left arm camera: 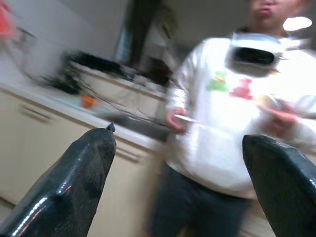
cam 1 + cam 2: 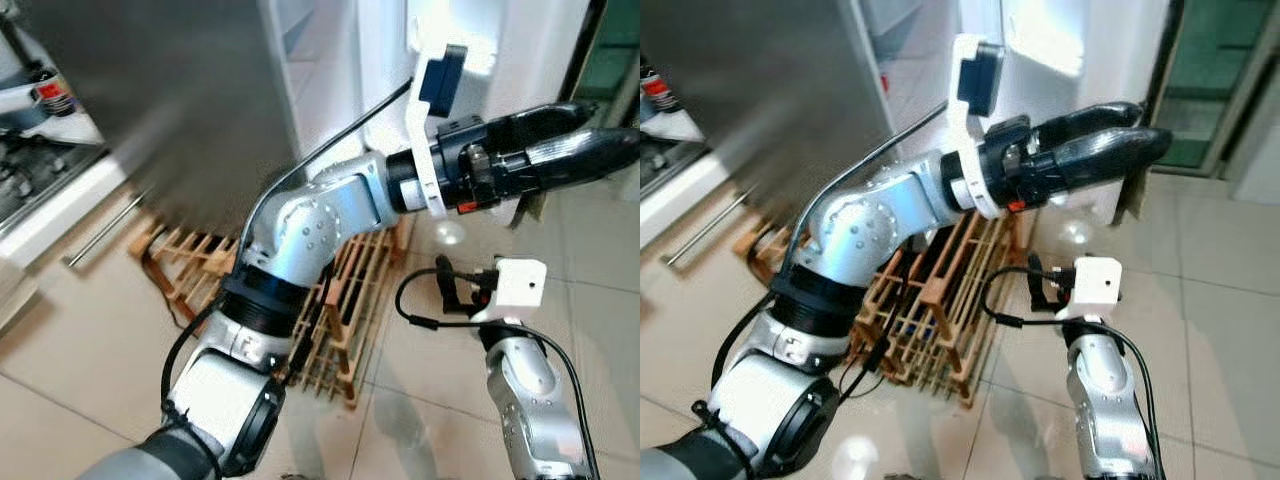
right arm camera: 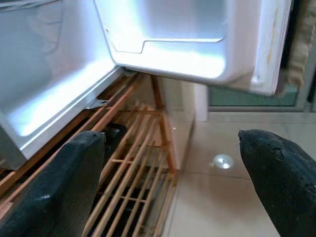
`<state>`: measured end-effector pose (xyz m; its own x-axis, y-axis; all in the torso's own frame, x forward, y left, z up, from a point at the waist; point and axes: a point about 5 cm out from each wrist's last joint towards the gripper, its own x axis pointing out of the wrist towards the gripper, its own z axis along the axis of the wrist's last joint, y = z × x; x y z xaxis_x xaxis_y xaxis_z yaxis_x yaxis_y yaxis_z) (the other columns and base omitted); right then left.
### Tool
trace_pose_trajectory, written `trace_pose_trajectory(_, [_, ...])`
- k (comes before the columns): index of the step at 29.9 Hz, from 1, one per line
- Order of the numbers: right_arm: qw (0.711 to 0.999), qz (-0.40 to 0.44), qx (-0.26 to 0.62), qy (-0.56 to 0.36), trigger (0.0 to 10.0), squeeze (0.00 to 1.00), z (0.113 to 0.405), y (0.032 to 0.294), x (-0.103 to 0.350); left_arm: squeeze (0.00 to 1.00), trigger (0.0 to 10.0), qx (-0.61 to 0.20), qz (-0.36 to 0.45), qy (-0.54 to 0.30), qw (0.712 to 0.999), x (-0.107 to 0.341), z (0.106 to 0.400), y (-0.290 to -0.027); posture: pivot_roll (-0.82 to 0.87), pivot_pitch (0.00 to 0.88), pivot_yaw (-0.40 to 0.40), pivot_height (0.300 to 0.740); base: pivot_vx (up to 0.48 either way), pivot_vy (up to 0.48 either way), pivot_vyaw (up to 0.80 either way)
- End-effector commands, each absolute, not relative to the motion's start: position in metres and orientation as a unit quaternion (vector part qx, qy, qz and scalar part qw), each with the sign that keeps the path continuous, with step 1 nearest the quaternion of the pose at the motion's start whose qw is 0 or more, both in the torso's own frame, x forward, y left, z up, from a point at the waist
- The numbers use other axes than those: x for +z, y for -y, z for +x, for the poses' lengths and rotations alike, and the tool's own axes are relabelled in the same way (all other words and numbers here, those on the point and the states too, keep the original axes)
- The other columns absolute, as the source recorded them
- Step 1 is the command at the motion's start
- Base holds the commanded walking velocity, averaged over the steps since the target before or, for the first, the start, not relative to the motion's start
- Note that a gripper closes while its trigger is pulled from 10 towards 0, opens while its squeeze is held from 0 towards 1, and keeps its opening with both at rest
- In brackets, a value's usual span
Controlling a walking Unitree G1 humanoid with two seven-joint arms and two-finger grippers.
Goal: Restocking fridge
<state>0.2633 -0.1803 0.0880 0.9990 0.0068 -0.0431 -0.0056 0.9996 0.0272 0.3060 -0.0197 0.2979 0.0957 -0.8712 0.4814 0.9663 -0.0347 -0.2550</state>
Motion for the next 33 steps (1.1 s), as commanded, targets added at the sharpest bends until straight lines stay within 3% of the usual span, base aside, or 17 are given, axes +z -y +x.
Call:
trace_pose_trajectory(1, [1.000, 0.017, 0.013, -0.020, 10.0, 0.00, 0.270, 0.173, 0.091, 0.00, 10.0, -0.553, -0.281, 0.085, 0.780, 0.261, 0.327, -0.002, -0.19, 0.000, 0.164, 0.740, 0.000, 0.000, 0.00])
trace_pose_trajectory(3, [1.000, 0.021, 0.006, -0.018, 10.0, 0.00, 0.277, 0.175, 0.093, 0.00, 10.0, -0.435, -0.245, 0.080, 0.863, 0.236, 0.344, -0.059, -0.16, 0.000, 0.157, 0.740, 0.000, 0.000, 0.00])
trace_pose_trajectory(5, [1.000, 0.023, -0.005, -0.016, 10.0, 0.00, 0.284, 0.182, 0.097, 0.00, 10.0, -0.325, -0.246, 0.074, 0.910, 0.221, 0.344, -0.113, -0.12, 0.000, 0.133, 0.740, 0.000, 0.000, 0.00])
trace_pose_trajectory(6, [1.000, 0.023, -0.005, -0.016, 10.0, 0.00, 0.284, 0.182, 0.097, 0.00, 10.0, -0.325, -0.246, 0.074, 0.910, 0.221, 0.344, -0.113, -0.12, 0.000, 0.133, 0.740, 0.000, 0.000, 0.00])
trace_pose_trajectory(8, [1.000, 0.024, -0.013, -0.016, 10.0, 0.00, 0.289, 0.188, 0.099, 0.00, 10.0, -0.241, -0.239, 0.076, 0.937, 0.213, 0.333, -0.155, -0.08, 0.000, 0.109, 0.740, 0.000, 0.000, 0.00])
trace_pose_trajectory(9, [1.000, 0.024, -0.013, -0.016, 10.0, 0.00, 0.289, 0.188, 0.099, 0.00, 10.0, -0.241, -0.239, 0.076, 0.937, 0.213, 0.333, -0.155, -0.08, 0.000, 0.109, 0.740, 0.000, 0.000, 0.00])
trace_pose_trajectory(11, [1.000, 0.020, -0.012, -0.020, 10.0, 0.00, 0.293, 0.192, 0.101, 0.00, 10.0, -0.185, -0.217, 0.083, 0.955, 0.204, 0.317, -0.180, -0.06, 0.000, 0.091, 0.740, 0.000, 0.000, 0.36])
trace_pose_trajectory(15, [0.999, 0.015, 0.025, -0.023, 10.0, 0.00, 0.306, 0.181, 0.104, 0.00, 10.0, -0.020, -0.190, 0.059, 0.980, 0.170, 0.291, -0.217, -0.01, 0.000, 0.043, 0.740, 0.000, 0.000, 0.67])
trace_pose_trajectory(23, [0.996, 0.072, 0.040, -0.028, 10.0, 0.00, 0.317, 0.167, 0.105, 0.00, 10.0, 0.077, -0.211, 0.007, 0.975, 0.149, 0.288, -0.224, 0.01, 0.000, 0.029, 0.740, 0.000, 0.000, 0.64])
trace_pose_trajectory(28, [0.982, 0.182, 0.041, -0.031, 10.0, 0.00, 0.320, 0.166, 0.108, 0.00, 10.0, -0.040, -0.158, 0.025, 0.986, 0.166, 0.291, -0.184, 0.01, 0.000, 0.032, 0.740, 0.000, 0.000, 0.65])
trace_pose_trajectory(33, [0.979, 0.199, 0.043, -0.016, 10.0, 0.00, 0.324, 0.168, 0.116, 0.00, 10.0, -0.040, -0.137, 0.029, 0.989, 0.168, 0.299, -0.176, -0.01, 0.000, 0.037, 0.740, 0.000, 0.000, 0.68])
